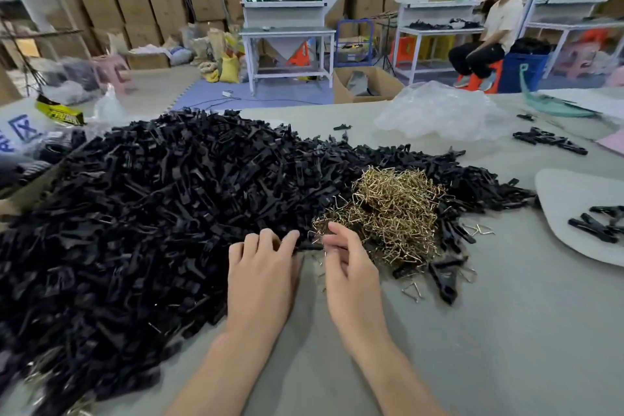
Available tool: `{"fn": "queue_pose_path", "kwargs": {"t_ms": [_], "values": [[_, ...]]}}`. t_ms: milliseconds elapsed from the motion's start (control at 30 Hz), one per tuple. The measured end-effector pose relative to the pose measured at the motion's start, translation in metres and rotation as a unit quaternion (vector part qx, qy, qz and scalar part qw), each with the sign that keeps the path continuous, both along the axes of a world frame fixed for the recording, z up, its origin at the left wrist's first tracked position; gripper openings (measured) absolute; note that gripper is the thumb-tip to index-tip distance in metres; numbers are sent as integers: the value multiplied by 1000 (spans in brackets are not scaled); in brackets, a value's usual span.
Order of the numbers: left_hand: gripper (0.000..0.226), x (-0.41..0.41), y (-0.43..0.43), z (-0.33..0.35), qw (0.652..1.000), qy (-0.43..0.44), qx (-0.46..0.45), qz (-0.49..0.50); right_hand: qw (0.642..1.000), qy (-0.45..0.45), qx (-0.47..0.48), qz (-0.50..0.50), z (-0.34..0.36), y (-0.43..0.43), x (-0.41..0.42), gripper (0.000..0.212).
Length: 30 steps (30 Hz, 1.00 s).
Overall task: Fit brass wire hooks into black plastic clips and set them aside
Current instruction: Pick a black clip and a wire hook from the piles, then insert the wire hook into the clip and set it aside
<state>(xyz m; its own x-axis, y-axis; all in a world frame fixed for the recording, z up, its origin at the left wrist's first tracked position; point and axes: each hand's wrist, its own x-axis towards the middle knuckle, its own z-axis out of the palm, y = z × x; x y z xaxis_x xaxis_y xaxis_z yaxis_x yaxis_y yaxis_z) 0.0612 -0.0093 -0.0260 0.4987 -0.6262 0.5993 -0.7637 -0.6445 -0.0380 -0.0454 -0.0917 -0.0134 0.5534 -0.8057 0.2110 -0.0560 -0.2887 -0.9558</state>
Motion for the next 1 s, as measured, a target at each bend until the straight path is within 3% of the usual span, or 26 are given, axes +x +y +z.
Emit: {"fn": "queue_pose_path", "kwargs": {"t_ms": [167,300,433,600,667,767,1000], "values": [[10,-1,-2,1,999,0,-41,-16,994,-54,98,8,1,-7,-4,40],[16,-4,4,5,988,-6,-124,-88,986,-76,147,22,4,-12,-9,33],[18,-9,8,8,979,17,-151,-138,955,-80,251,132,11,-11,-14,23],[19,-13,9,13,967,89,-169,-170,964,-72,183,177,12,-8,-17,19],[24,-22,10,16,926,249,-225,-172,967,-63,173,177,11,-10,-18,21],[27,-32,9,21,803,474,-326,-157,968,-49,156,191,10,-11,-18,22],[13,-29,11,25,706,579,-357,-198,976,-39,112,185,3,-13,-17,23]]}}
